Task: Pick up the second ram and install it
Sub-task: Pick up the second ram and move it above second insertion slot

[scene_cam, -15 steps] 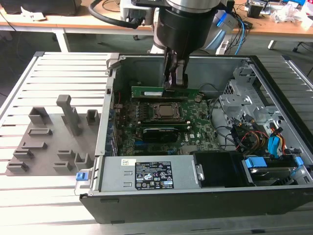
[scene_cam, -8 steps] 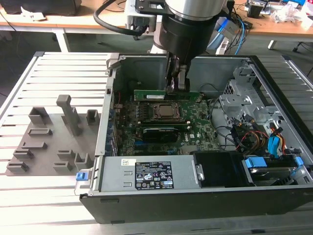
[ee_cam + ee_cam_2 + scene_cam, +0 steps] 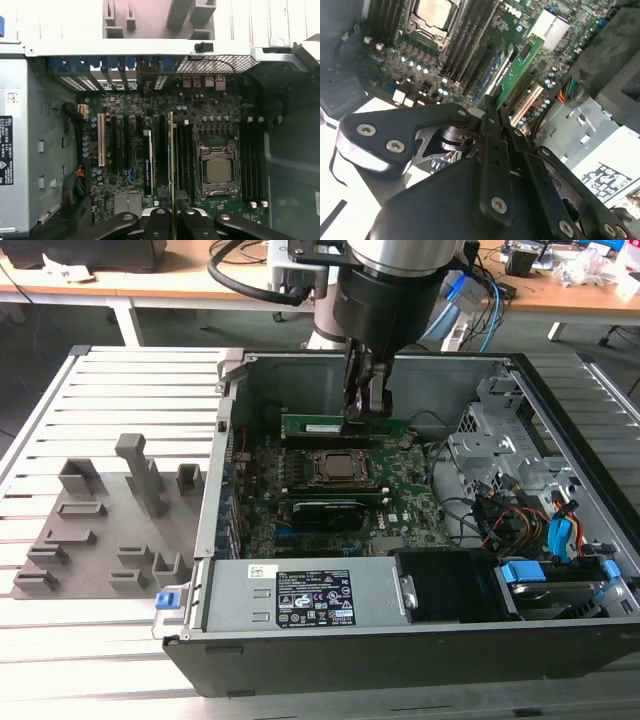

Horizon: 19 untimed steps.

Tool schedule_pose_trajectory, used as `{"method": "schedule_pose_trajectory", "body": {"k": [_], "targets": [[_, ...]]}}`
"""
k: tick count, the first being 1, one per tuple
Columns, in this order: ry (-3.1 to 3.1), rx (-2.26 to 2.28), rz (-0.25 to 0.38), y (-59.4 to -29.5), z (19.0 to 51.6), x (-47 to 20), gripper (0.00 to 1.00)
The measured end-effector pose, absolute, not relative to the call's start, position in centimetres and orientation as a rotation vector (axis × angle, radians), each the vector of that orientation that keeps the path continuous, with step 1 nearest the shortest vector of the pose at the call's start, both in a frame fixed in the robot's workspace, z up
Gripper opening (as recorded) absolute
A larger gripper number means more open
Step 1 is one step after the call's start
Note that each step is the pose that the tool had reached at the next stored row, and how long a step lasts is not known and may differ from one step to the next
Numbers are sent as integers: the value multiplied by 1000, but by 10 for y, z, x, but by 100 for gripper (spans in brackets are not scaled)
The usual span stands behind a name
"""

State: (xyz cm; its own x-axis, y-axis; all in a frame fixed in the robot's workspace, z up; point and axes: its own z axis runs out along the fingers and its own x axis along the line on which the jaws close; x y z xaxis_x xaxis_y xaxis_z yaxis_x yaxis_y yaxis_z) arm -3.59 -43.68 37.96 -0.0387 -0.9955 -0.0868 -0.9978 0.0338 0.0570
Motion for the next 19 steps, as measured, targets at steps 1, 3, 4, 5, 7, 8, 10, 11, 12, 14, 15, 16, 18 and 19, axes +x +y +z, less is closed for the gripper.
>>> {"method": "schedule_pose_trajectory", "body": {"k": [1, 3, 4, 5, 7, 8, 10, 11, 12, 14, 15, 16, 18, 19], "targets": [[2242, -2162, 158, -435, 379, -35, 14], [2242, -2162, 158, -431, 378, -34, 14], [2242, -2162, 158, -429, 377, -33, 14], [2242, -2163, 157, -428, 375, -31, 14], [2243, -2162, 157, -427, 374, -30, 14], [2243, -2163, 157, -427, 372, -29, 14], [2243, -2163, 158, -426, 370, -27, 14], [2243, -2163, 158, -425, 368, -26, 14], [2243, -2163, 158, -425, 367, -25, 14], [2244, -2163, 159, -424, 365, -23, 14], [2244, -2164, 160, -423, 362, -20, 14], [2245, -2164, 161, -422, 358, -18, 14], [2246, -2165, 161, -421, 349, -13, 14], [2246, -2165, 161, -421, 347, -13, 14]]}}
